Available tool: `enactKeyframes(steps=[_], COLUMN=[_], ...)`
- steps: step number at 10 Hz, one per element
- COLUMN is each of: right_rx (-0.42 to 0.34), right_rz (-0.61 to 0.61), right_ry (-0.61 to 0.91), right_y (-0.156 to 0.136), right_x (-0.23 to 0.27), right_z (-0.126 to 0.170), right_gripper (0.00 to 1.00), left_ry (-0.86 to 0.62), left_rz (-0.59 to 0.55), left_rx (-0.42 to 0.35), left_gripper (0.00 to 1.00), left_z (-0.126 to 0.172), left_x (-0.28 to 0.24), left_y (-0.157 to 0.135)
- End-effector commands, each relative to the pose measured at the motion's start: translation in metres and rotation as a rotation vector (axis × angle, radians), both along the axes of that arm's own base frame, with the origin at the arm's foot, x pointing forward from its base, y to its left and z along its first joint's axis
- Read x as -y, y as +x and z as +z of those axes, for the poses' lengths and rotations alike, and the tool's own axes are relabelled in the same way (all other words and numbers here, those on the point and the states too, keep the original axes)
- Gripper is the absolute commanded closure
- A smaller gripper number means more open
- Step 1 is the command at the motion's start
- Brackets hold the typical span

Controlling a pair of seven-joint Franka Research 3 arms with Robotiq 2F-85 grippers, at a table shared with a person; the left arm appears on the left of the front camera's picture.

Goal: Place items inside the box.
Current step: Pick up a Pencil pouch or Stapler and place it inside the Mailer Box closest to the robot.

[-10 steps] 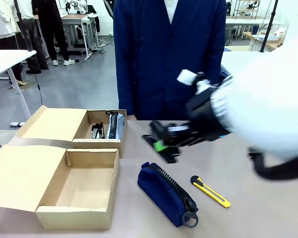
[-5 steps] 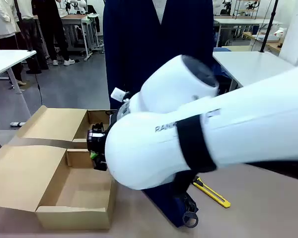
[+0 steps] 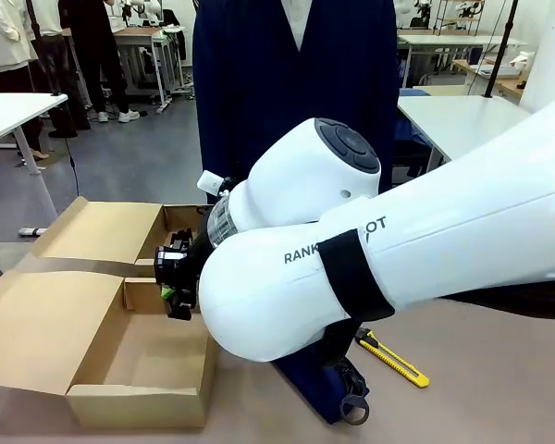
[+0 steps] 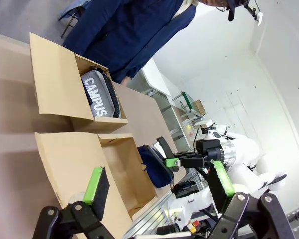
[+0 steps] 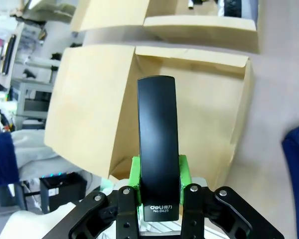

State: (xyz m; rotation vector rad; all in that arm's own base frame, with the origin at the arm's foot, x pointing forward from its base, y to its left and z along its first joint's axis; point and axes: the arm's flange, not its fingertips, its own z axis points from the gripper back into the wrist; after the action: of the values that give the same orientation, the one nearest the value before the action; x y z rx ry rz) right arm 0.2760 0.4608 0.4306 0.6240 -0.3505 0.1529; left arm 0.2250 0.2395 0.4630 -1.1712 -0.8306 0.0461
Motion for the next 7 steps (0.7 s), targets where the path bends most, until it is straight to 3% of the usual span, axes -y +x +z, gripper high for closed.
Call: enactKeyframes(steps=[1, 4, 7], right_rx=[0.011, 0.066, -0.001], right_rz=[-0.044, -0.129, -0.084], right_ry=[-0.008, -0.087, -0.136], right_y=[0.001, -0.016, -0.022], right_x=[-0.012, -0.03, -0.039], right_z=[-0.013, -0.022, -0.029], right_gripper=[0.67, 0.67, 0.67], left_ry=[-0.008, -0.008, -0.008], left_rz=[0.002, 0.002, 0.002], left_rx=[0.033, 0.033, 0.033], left_gripper=[0.0, 0.0, 0.0], left_z=[0.001, 0.001, 0.001], left_x=[0.0, 0.0, 0.0], left_y=[0.001, 0.001, 0.001])
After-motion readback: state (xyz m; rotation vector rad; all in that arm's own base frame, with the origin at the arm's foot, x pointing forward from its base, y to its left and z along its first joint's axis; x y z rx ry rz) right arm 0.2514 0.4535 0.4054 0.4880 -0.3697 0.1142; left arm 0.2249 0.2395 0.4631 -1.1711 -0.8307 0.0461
